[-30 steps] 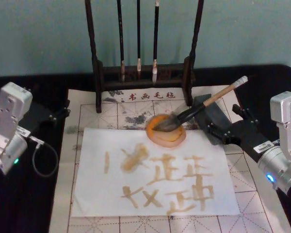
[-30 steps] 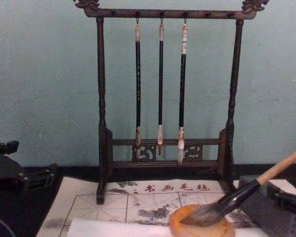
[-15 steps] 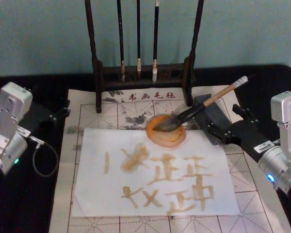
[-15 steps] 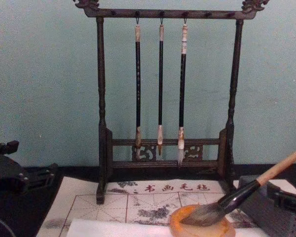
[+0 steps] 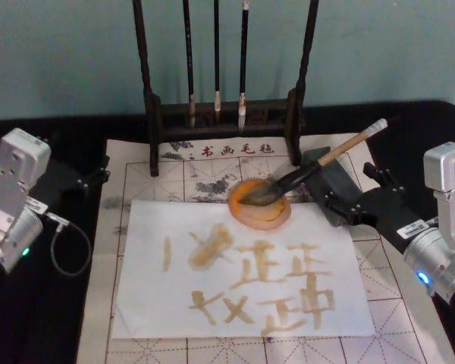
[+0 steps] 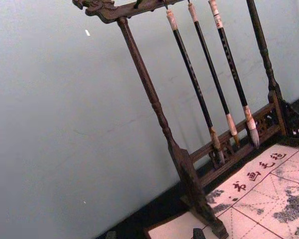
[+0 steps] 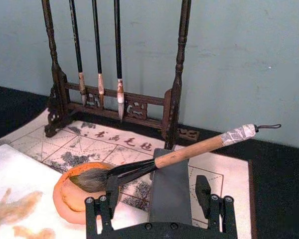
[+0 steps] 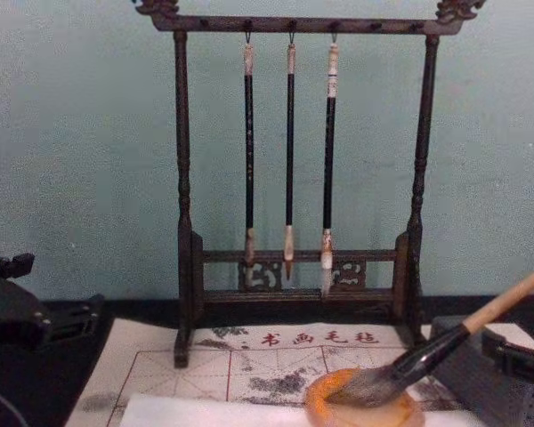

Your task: Pick up the brush from the inkstone, write on the paper, then place the brush back to its original position.

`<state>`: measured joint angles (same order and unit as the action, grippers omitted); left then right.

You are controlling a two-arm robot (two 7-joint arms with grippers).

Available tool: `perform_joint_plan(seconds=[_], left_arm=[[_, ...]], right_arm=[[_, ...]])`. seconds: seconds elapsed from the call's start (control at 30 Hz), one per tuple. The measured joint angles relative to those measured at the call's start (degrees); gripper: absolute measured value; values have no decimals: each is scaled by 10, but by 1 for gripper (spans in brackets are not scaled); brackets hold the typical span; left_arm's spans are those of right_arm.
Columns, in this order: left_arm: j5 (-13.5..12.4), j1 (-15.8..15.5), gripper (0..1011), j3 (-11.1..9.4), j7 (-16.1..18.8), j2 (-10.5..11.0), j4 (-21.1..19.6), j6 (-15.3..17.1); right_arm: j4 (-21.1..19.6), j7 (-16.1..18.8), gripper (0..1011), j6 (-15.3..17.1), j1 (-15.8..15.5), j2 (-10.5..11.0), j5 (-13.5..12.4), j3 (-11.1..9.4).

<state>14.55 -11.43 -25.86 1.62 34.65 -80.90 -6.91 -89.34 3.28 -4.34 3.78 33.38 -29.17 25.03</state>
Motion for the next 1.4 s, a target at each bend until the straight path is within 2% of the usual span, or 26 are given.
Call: perform_joint_plan(seconds=[1.4], left_arm=[[0,0,1001,0,0,0,0,0]], right_arm=[[0,0,1000,0,0,0,-1,0]])
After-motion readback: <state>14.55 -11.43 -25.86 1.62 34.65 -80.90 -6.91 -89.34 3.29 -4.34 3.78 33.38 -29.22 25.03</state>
